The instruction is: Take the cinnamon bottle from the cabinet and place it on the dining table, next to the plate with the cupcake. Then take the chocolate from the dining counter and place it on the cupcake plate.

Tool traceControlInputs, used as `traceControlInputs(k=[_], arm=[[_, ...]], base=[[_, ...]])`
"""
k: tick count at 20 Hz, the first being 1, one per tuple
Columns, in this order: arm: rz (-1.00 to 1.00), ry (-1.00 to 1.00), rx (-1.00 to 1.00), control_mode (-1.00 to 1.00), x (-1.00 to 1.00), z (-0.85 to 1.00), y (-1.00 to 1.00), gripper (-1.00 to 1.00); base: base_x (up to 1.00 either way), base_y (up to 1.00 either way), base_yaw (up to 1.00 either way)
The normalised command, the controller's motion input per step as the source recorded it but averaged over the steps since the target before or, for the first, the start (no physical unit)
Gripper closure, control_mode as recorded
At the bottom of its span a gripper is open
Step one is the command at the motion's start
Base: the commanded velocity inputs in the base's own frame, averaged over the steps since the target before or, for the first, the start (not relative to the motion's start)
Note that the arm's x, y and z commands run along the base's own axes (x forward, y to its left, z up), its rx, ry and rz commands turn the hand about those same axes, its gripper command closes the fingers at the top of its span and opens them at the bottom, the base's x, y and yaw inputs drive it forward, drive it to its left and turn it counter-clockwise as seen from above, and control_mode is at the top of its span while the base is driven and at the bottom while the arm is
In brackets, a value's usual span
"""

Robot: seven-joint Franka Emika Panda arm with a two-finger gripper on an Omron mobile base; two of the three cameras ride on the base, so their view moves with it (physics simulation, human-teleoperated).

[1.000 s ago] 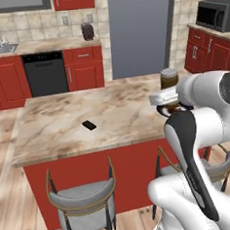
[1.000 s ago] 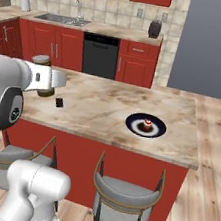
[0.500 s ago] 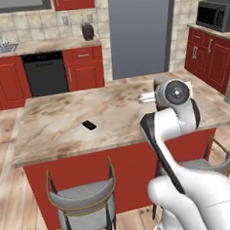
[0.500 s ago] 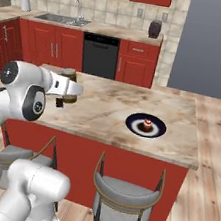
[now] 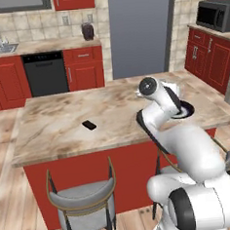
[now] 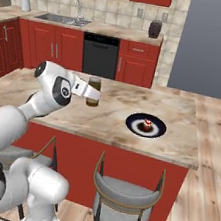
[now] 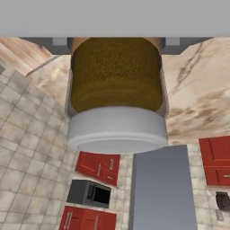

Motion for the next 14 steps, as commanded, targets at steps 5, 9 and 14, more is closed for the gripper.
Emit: traceControlInputs(k=[5, 9, 14], arm=[[0.0, 0.0, 0.01, -1.0, 0.88, -0.7, -0.18, 1.0], [0.0, 0.0, 0.0, -1.0, 0.65, -0.67, -0.32, 1.0], [0.0, 0.0, 0.04, -1.0, 0.42, -0.63, -0.37, 1.0]], base=[[0.0, 0.0, 0.0], [0.0, 0.0, 0.0], [0.0, 0.0, 0.0]])
